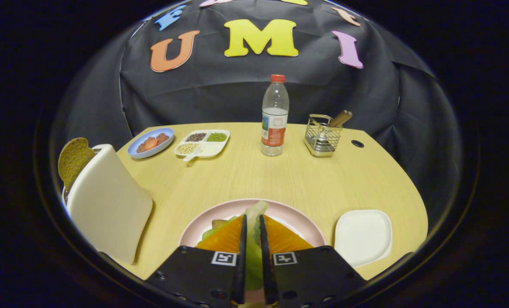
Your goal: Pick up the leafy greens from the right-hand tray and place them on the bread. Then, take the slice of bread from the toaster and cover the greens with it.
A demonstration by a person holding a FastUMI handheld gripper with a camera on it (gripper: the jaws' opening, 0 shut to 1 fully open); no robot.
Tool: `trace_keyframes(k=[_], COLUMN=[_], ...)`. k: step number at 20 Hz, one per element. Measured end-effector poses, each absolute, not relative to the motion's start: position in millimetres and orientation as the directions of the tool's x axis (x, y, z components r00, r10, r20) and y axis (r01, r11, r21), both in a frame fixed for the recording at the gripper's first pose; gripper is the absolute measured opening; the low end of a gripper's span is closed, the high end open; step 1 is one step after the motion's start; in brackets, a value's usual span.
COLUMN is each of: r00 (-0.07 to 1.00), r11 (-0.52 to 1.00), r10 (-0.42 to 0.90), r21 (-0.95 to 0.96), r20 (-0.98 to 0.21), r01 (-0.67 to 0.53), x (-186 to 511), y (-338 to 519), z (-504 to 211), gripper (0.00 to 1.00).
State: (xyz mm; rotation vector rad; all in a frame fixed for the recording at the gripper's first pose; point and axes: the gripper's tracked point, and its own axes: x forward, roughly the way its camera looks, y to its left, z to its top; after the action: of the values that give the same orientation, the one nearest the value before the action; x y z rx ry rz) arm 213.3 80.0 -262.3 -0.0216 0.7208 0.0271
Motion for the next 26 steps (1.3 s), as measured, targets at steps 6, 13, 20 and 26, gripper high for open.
trace_keyframes(k=[6, 13, 20, 26], r00=[0.783, 0.842, 0.876, 0.891], r11=[0.999, 0.998, 0.997, 0.995], r10=[-0.010, -0.045, -0.071, -0.091], r21=[-0.042, -0.065, -0.061, -0.066], r20=[-0.622, -0.537, -0.477, -0.444], r01=[-0.021, 0.012, 0.047, 0.069], x=[209, 184, 149, 123], y=[74, 69, 87, 114], z=[-254, -221, -174, -131], gripper=[0.59, 0.97, 0.97, 0.97])
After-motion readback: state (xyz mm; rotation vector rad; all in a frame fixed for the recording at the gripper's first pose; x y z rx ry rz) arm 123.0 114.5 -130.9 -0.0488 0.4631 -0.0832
